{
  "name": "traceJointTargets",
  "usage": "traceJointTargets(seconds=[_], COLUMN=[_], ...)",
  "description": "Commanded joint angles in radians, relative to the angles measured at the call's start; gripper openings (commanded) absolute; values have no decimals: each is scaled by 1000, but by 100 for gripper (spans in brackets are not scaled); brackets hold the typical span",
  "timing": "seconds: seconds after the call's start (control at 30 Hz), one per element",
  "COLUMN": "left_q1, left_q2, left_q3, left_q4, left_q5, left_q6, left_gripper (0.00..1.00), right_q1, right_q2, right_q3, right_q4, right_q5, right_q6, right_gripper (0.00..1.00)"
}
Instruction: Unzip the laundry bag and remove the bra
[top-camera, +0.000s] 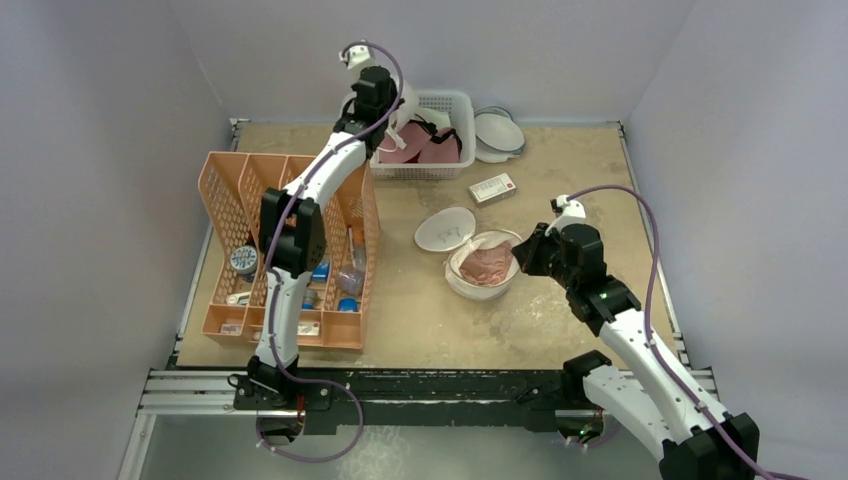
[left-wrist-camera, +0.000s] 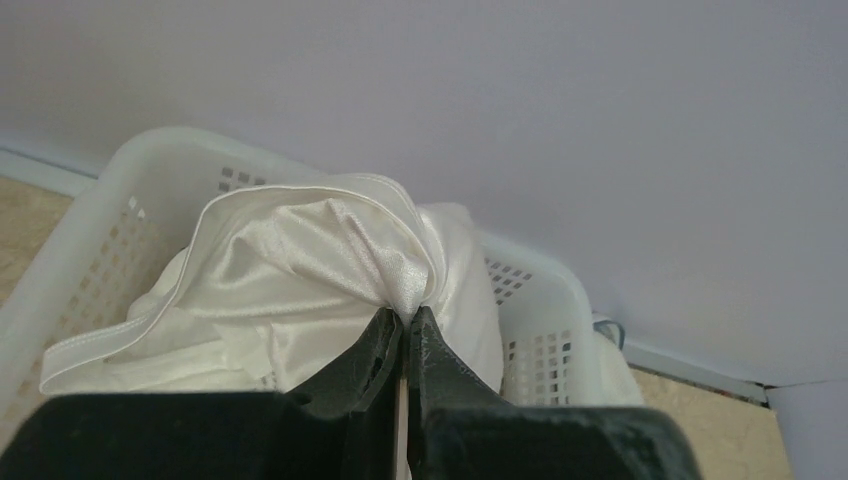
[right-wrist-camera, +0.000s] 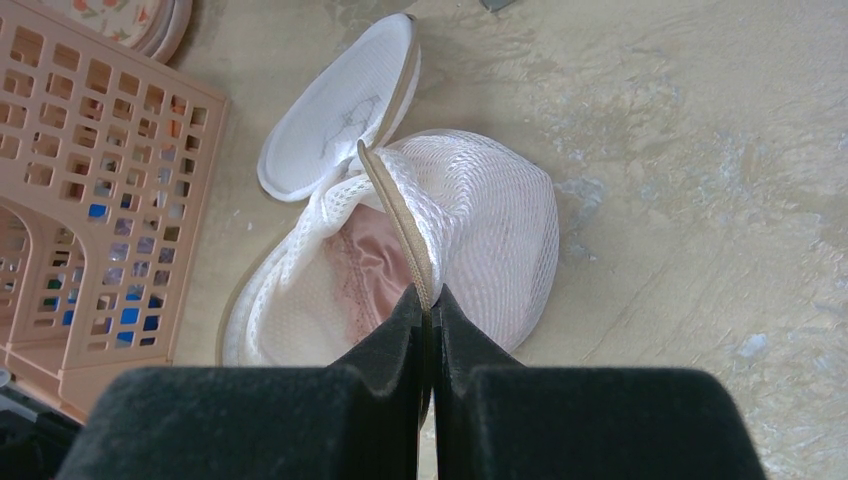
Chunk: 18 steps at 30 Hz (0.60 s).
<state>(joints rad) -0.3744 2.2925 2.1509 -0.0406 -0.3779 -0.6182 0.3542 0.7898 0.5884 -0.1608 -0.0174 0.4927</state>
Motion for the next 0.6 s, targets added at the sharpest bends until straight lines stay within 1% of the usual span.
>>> traceJointTargets(seconds=[0.0,0.17,0.3,0.37,0.4,0.47,0.57], left_q1=[-4,-9,-22,-28,-28,-28,-28], left_q2=[22,67,59,55,55,57,44], left_q3=[-31,-2,-9,-2,5,24,46], left_q4=[-38,-141,-160,-166,-168,-181,-195], left_q5=[-17,-9,-31,-40,-32,-12,4], left_q6=[-11,79,157,181,187,200,206], left_gripper=[0,0,0,4,7,20,46], right_q1=[-2,-1,-2,-1,-1,-1,-1], right_q2=[-24,-25,-29,-32,-32,-33,-36], right_q3=[1,1,0,-1,-1,0,-2], right_q4=[49,49,50,52,52,53,53], right_q5=[4,3,2,2,2,2,2], right_q6=[-17,-16,-16,-16,-16,-16,-16], right_gripper=[5,5,5,5,5,5,5])
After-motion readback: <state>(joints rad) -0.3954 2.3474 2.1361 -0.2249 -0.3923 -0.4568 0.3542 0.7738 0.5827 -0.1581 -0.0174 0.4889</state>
